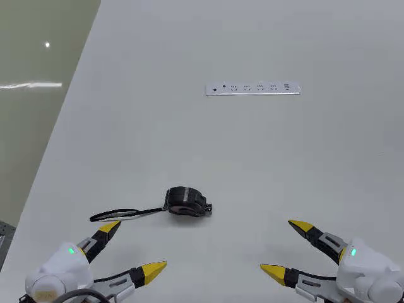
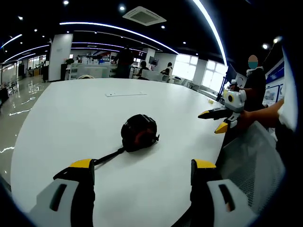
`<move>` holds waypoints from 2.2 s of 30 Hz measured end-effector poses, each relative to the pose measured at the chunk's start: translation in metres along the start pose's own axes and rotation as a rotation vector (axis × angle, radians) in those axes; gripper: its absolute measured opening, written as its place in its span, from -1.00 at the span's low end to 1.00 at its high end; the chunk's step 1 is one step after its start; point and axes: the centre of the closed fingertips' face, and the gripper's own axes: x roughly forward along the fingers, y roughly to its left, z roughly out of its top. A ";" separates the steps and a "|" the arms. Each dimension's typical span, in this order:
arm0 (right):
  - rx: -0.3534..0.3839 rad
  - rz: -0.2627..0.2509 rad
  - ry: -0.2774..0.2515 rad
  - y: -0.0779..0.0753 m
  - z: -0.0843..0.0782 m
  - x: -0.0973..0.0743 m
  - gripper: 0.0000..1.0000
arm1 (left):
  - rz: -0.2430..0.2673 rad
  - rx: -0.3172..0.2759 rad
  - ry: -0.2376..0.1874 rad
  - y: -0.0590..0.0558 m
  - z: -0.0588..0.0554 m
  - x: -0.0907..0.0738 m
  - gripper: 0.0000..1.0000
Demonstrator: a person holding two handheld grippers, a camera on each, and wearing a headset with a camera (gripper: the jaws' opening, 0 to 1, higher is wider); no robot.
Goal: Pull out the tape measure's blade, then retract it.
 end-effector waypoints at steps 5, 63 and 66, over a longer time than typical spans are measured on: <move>-0.005 0.016 0.002 0.001 0.001 0.003 0.30 | -0.009 0.011 0.008 0.003 0.002 0.003 0.64; -0.078 0.233 -0.023 -0.006 0.018 0.063 0.18 | -0.285 0.292 0.174 -0.002 0.010 0.063 0.53; -0.078 0.237 -0.024 -0.006 0.018 0.065 0.18 | -0.293 0.297 0.178 -0.001 0.011 0.066 0.51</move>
